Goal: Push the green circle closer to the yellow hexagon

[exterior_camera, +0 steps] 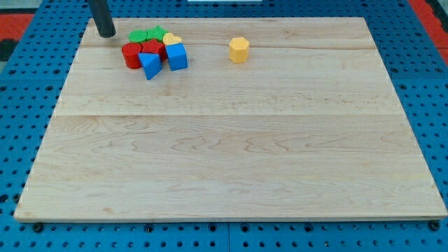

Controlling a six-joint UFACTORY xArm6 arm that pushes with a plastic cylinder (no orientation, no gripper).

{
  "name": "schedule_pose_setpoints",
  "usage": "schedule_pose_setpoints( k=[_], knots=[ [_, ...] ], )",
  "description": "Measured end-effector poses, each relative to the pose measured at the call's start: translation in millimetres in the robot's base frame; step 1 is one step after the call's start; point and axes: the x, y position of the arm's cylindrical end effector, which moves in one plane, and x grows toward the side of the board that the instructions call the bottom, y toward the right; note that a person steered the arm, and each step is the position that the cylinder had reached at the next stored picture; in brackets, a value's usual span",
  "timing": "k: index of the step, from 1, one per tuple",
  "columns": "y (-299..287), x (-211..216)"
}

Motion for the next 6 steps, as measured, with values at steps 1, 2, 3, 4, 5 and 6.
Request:
schedule_pose_setpoints(
  k=[1, 2, 3, 4, 5, 6],
  knots=[
    [34, 8],
    [105, 0],
    [126, 1],
    [121, 12],
    [81, 31],
    [140, 46]
  ],
)
